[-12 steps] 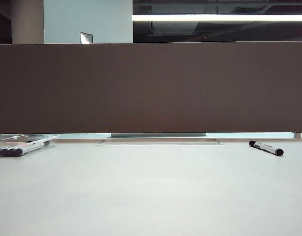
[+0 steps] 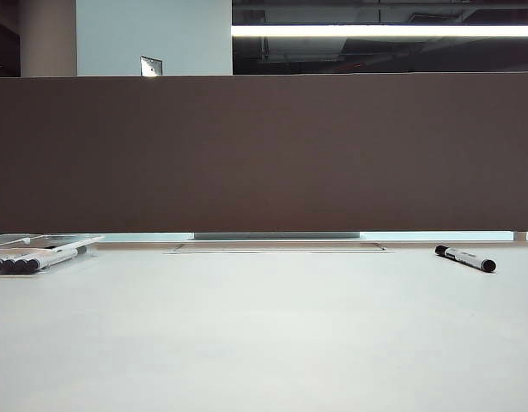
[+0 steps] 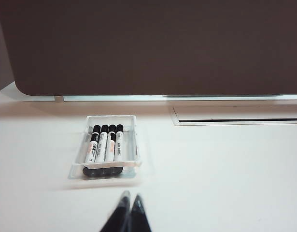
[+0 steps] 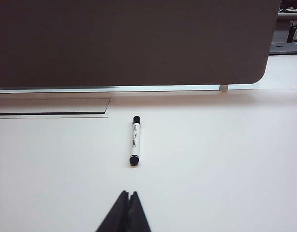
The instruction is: Pick up the black marker on the right and put it into the packaging box on the left, making sure the marker fit the shape of the box's grooves.
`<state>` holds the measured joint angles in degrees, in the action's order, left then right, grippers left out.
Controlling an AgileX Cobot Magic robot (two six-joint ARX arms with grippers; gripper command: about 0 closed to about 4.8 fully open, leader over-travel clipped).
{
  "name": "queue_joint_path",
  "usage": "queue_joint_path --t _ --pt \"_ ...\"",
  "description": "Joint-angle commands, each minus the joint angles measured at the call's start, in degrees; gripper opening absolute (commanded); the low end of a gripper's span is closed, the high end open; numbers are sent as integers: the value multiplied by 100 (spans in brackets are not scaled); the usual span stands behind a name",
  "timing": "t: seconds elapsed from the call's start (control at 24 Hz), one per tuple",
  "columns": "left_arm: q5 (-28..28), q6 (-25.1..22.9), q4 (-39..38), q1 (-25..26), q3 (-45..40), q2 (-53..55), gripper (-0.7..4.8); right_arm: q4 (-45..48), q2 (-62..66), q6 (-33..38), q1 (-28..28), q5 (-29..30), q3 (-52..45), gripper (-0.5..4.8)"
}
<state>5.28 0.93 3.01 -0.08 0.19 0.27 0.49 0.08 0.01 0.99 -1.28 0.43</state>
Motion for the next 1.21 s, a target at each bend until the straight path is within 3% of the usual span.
queue_joint_path --t 0.04,0.21,0.46,1.0,1.21 --pt "4 146 116 0 22 7 -5 140 -13 90 2 -7 -2 -6" --pt "4 841 190 0 262 7 -5 140 -13 428 2 -28 205 -6" --pt "4 1403 223 0 844 7 -5 48 22 431 2 -306 813 -6" --pt "2 1392 813 -31 1587 1320 -5 48 1670 426 -4 -275 1899 -6" --pt "4 1113 1250 -391 1880 2264 -5 142 2396 424 -11 -245 2269 -5"
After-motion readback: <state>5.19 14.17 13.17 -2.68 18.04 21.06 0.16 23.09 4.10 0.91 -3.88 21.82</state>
